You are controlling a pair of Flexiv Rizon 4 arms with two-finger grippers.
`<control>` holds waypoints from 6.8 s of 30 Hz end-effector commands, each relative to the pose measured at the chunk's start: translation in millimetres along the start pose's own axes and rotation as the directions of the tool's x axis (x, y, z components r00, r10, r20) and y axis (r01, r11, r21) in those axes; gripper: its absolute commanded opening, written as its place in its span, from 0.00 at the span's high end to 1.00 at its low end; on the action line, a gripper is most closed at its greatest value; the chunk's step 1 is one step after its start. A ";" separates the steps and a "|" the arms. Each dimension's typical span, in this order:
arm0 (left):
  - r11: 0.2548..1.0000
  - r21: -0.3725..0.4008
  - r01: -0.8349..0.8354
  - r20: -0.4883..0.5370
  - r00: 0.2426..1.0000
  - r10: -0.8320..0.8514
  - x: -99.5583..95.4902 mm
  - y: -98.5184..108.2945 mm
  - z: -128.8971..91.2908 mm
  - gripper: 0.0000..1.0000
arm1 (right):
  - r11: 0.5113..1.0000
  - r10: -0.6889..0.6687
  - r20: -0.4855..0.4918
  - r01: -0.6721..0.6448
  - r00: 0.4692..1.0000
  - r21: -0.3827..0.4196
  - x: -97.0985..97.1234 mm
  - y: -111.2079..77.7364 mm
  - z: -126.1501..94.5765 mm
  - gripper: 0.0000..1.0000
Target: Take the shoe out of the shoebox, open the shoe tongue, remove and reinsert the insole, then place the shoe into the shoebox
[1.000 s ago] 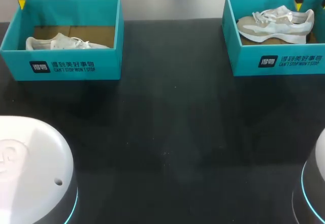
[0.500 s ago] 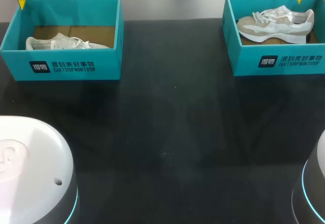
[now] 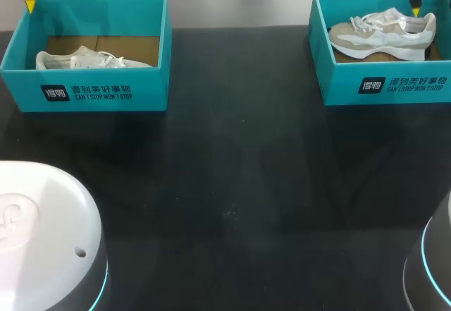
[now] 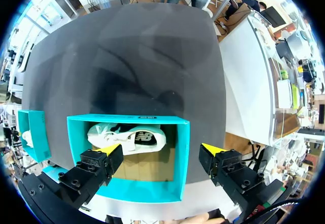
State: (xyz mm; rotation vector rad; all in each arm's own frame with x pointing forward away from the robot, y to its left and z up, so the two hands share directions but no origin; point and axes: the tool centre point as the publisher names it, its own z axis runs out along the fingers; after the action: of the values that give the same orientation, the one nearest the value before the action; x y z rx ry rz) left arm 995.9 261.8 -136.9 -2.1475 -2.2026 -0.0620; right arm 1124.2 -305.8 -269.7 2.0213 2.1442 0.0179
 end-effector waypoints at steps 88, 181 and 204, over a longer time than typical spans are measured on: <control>1.000 0.000 -0.001 -0.002 1.000 0.001 0.5 0.0 -0.6 0.00 | 0.974 0.190 0.004 -0.189 0.982 0.125 -29.0 17.0 102.5 1.00; 1.000 0.000 -0.001 -0.002 1.000 0.001 0.5 0.0 -0.6 0.00 | 0.975 0.221 0.226 -0.223 0.949 -0.020 119.3 -152.6 -199.0 1.00; 1.000 0.000 -0.001 -0.002 1.000 0.001 0.5 0.0 -0.6 0.00 | 0.956 0.284 0.242 -0.292 0.928 -0.001 257.0 -299.7 -181.5 1.00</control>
State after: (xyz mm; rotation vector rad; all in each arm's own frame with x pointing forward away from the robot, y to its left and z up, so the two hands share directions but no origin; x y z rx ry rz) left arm 995.9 261.9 -137.0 -2.1473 -2.2028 -0.0616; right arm 793.7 -61.2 -158.7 2.2120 1.6831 -0.2273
